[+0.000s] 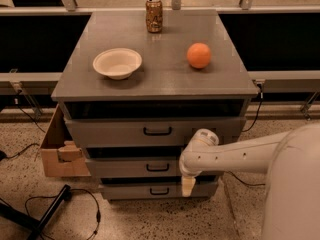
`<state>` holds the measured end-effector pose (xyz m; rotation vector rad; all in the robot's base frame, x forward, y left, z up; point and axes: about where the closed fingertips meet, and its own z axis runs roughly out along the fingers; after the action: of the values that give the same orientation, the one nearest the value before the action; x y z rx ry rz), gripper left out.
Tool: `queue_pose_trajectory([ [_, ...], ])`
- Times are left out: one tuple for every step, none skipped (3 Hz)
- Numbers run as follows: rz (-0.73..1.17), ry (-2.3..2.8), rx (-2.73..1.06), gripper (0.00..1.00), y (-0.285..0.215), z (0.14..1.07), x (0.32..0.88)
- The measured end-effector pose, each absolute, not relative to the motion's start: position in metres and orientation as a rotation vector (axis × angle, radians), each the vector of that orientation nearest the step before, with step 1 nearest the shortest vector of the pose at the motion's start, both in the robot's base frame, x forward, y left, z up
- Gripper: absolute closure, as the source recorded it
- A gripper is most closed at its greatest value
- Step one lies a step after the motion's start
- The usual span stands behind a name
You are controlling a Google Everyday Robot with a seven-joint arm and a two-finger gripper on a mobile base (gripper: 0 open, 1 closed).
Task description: Open middle drawer
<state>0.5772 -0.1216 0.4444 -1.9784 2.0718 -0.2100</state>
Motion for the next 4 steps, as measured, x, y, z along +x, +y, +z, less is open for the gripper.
queue_pose_trajectory([
  [-0.196, 2.082, -2.016, 0.0, -0.118, 0.427, 0.586],
  [-0.19, 2.093, -2.041, 0.18, -0.117, 0.416, 0.592],
  [-0.225, 2.125, -2.041, 0.43, -0.13, 0.422, 0.592],
  [-0.271, 2.176, -2.041, 0.64, -0.151, 0.434, 0.581],
])
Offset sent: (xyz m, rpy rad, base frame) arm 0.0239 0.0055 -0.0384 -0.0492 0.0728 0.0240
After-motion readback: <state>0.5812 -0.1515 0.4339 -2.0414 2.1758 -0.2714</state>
